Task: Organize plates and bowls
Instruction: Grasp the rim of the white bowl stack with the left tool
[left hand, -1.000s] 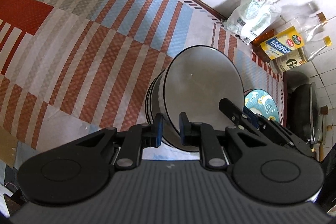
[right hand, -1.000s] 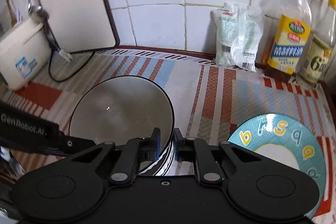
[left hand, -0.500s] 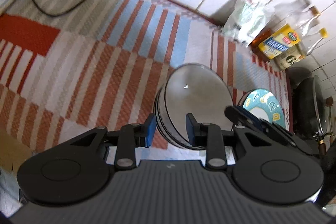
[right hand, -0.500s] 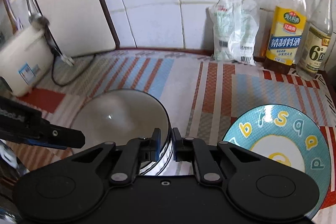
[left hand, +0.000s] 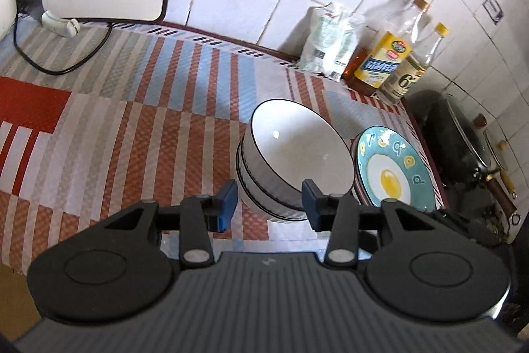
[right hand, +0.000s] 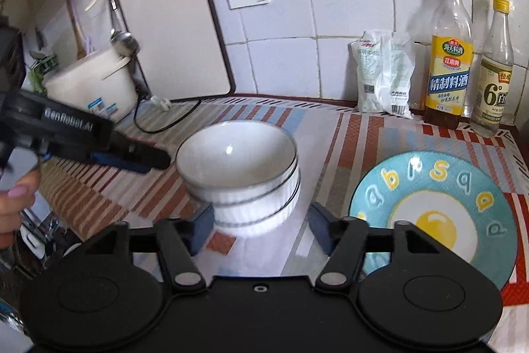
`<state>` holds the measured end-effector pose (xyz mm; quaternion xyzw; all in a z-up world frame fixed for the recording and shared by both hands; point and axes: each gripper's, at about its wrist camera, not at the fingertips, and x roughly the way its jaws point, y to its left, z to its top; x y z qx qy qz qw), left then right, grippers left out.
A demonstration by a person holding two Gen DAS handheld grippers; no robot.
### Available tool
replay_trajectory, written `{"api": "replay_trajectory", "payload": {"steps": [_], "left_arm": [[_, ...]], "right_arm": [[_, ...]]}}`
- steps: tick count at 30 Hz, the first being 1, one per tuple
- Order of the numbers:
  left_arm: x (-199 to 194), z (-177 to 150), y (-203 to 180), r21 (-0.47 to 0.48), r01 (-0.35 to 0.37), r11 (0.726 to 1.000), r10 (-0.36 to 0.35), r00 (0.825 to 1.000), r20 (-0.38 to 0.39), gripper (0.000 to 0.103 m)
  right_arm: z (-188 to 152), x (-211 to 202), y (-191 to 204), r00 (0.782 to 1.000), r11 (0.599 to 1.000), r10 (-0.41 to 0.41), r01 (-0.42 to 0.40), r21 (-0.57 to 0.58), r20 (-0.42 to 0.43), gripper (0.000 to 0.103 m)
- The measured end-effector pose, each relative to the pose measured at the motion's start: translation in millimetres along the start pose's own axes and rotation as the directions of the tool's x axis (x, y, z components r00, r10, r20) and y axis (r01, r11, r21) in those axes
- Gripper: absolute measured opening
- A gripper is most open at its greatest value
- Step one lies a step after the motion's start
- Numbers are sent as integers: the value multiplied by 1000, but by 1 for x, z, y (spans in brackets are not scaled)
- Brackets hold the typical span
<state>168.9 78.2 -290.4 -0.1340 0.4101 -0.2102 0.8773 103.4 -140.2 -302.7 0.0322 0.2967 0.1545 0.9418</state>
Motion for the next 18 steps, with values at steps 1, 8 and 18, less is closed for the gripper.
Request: {"api": "replay_trajectory", "payload": {"steps": [1, 8, 18], "left_arm": [[-1, -2, 0, 7, 19, 1000, -19, 1000, 11, 47], [5, -11, 7, 44, 109, 993, -112, 992, 58, 68], [33, -4, 33, -91, 219, 972, -218, 976, 13, 79]], "right_arm": [[-4, 1, 3, 1000, 1000, -9, 9, -6, -2, 71], [-40, 25, 17, 996, 994, -77, 80, -72, 50, 95], [-48, 66, 33, 991, 993, -98, 104, -61, 88, 97]]}}
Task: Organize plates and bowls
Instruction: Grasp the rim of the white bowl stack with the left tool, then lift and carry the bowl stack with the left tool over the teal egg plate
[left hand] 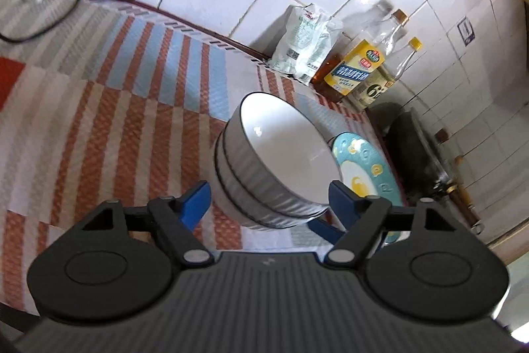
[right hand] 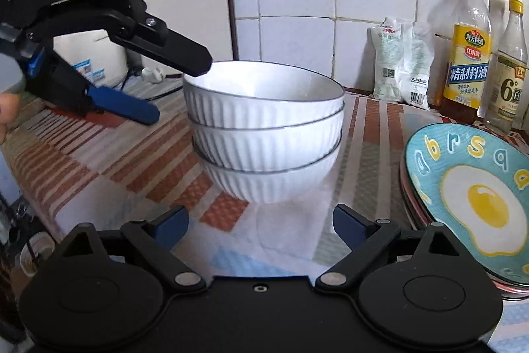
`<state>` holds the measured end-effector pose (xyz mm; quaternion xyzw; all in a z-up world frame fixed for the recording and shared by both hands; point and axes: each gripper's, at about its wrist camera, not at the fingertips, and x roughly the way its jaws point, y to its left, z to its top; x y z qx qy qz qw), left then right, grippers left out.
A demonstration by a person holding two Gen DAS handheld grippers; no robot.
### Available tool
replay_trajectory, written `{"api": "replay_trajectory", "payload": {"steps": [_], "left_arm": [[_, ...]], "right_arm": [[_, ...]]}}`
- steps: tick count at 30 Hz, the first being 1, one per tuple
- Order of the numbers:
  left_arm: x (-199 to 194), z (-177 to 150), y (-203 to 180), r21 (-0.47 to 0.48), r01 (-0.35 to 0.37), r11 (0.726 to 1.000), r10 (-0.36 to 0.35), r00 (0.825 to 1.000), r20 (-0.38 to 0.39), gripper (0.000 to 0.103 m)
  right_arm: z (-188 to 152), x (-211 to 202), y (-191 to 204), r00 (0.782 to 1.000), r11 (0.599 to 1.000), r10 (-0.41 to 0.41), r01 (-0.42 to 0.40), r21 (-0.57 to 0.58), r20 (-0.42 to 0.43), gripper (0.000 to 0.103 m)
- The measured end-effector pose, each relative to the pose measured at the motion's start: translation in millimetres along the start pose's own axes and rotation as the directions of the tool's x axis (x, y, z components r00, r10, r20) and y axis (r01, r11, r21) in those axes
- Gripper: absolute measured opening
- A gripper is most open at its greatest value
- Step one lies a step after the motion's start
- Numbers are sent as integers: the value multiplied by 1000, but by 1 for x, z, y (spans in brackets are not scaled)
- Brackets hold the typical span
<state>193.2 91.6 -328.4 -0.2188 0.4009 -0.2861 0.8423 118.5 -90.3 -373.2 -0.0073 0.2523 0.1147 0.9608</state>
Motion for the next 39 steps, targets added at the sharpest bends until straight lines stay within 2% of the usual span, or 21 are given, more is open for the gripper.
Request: {"api": "replay_trajectory", "payload": {"steps": [4, 8, 11, 13, 16, 20, 24, 25, 27, 30, 36, 39], "left_arm": [[9, 15, 6, -78, 45, 996, -47, 999, -17, 83], [22, 26, 16, -145, -17, 989, 7, 997, -71, 82], [31, 29, 24, -185, -38, 982, 17, 993, -115, 79], [37, 30, 26, -198, -47, 979, 18, 989, -145, 73], [47, 32, 25, -175, -74, 982, 42, 983, -179, 61], [54, 32, 26, -163, -119, 979, 88, 978, -191, 55], [54, 30, 20, -103, -161, 982, 143, 976, -163, 51], [53, 30, 19, -94, -157, 983, 141, 977, -159, 46], [53, 30, 16, -88, -146, 985, 130, 978, -161, 41], [55, 32, 14, -73, -154, 985, 141, 977, -158, 42], [64, 30, 21, -83, -173, 981, 157, 974, -165, 43], [64, 28, 23, -87, -148, 985, 132, 978, -159, 38]], "right_arm": [[7, 9, -2, 1000, 1000, 0, -1, 18, 15, 100], [13, 19, -3, 1000, 999, -16, 15, 39, 9, 100], [17, 23, -5, 1000, 998, -20, 20, 64, 11, 100], [20, 27, -7, 1000, 997, -21, 20, 74, 7, 102], [21, 31, -6, 1000, 997, -20, 19, 76, 4, 103], [18, 31, -7, 1000, 997, -15, 14, 71, 9, 103], [18, 39, -14, 995, 992, -28, 39, 121, -95, 103], [17, 37, -15, 997, 991, -12, 22, 134, -80, 103], [19, 39, -15, 998, 993, 1, 7, 116, -62, 103], [26, 44, -11, 998, 998, 1, 3, 65, -57, 103], [29, 49, -15, 996, 999, 1, 3, 43, -87, 103], [31, 54, -16, 996, 999, 7, -4, 32, -89, 103]]}}
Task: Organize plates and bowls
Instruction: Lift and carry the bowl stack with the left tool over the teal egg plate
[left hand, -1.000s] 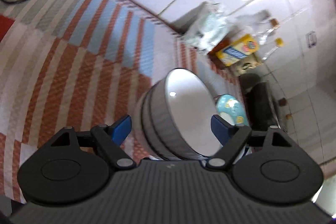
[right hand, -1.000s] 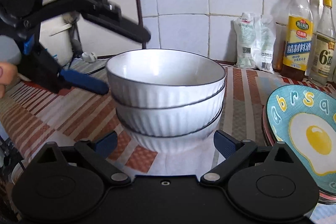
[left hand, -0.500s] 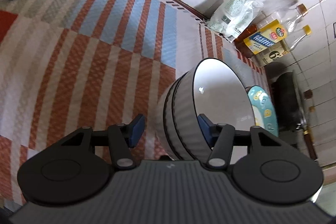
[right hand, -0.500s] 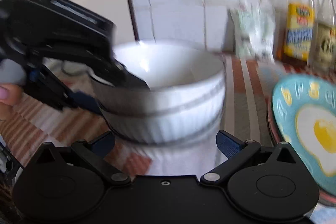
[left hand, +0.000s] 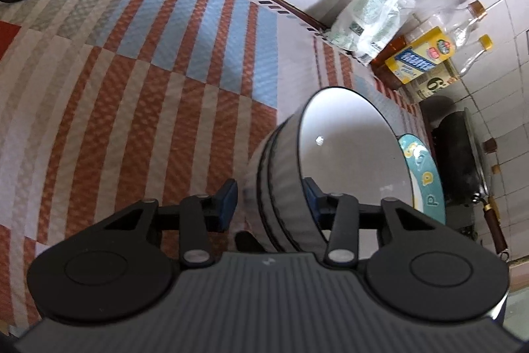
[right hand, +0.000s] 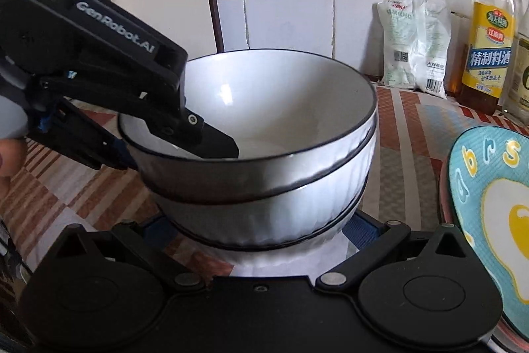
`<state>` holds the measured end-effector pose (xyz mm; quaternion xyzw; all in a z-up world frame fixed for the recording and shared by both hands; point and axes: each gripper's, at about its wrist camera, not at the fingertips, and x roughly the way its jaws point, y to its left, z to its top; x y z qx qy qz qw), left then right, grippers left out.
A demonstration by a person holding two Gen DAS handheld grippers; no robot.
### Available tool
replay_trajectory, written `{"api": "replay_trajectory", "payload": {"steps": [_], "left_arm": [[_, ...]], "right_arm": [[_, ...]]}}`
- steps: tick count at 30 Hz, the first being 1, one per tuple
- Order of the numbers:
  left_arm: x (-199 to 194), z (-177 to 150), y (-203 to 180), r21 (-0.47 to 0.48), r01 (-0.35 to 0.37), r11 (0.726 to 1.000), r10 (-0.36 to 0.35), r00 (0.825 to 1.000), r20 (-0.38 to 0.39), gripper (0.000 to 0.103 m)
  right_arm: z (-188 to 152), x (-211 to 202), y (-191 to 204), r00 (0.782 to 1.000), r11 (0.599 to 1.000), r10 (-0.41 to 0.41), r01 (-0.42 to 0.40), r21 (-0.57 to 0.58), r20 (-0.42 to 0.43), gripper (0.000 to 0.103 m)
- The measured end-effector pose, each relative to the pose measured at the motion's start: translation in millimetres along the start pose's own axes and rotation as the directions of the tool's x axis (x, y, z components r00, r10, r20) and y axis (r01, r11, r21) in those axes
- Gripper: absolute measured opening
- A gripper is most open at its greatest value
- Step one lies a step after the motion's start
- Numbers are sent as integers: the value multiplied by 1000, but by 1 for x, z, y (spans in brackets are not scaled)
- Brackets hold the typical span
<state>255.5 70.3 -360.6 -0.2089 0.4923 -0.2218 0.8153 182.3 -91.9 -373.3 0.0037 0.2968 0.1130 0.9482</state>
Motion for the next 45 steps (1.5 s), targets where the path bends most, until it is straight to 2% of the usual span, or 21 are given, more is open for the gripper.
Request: {"api": "replay_trajectory", "payload": {"steps": [10, 17, 26, 33, 45], "left_arm": [[-3, -6, -15, 115, -43, 992, 40, 999, 23, 39], [-11, -13, -25, 149, -46, 988, 43, 999, 21, 39], [-19, -13, -68, 254, -50, 966, 42, 998, 37, 39], [-16, -9, -111, 297, 13, 955, -14, 1000, 2, 39], [32, -9, -171, 350, 111, 930, -87, 993, -84, 39]], "right_arm": [[-4, -2, 0, 999, 1000, 11, -11, 3, 35, 103], [-9, -17, 2, 997, 1000, 5, -6, 19, 72, 103], [-3, -41, -14, 992, 998, -24, 18, 54, 122, 103], [3, -72, -38, 985, 994, -93, 84, 68, 144, 103], [-5, -105, -97, 970, 973, -212, 198, 117, 122, 103]]}}
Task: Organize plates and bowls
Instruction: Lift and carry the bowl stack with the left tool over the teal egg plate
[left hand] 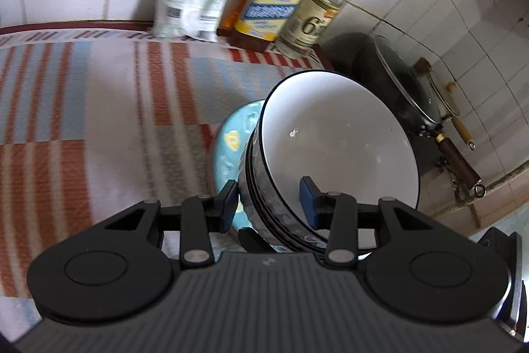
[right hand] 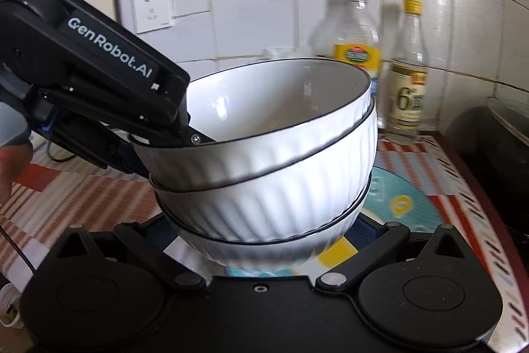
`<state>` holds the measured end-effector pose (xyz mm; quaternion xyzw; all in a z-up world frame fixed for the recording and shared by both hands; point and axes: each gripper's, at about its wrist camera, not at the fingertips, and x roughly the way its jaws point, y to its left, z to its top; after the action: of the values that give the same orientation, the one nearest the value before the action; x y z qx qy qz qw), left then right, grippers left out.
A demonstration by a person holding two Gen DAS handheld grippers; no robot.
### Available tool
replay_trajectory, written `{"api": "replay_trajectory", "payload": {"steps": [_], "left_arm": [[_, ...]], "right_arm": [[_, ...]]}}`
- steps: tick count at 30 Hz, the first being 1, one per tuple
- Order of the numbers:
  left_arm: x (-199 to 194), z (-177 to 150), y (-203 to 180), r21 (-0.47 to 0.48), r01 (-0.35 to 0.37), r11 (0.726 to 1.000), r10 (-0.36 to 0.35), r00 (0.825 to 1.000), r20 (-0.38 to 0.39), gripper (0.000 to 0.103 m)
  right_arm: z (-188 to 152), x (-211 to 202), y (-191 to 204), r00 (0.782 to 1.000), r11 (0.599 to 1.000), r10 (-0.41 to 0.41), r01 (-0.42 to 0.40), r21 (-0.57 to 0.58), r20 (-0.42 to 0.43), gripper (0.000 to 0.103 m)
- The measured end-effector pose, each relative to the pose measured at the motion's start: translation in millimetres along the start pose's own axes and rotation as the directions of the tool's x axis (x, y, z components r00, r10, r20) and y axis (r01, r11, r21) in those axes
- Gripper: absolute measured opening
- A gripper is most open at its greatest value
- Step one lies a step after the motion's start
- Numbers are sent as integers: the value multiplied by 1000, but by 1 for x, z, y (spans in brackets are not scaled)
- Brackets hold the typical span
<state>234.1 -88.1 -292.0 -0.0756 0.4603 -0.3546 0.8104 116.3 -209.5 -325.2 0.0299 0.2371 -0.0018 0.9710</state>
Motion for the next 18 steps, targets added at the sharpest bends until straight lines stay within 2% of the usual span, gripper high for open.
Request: {"api": "replay_trajectory", "payload": {"steps": [7, 18], "left_arm": [[35, 8, -9, 15, 34, 999, -33, 999, -37, 39], [62, 15, -15, 22, 18, 1000, -17, 998, -62, 38]], "right_arm": [[-2, 13, -27, 999, 999, -34, 34, -7, -38, 103], [-2, 28, -49, 997, 1000, -26, 28, 13, -79, 103]]}}
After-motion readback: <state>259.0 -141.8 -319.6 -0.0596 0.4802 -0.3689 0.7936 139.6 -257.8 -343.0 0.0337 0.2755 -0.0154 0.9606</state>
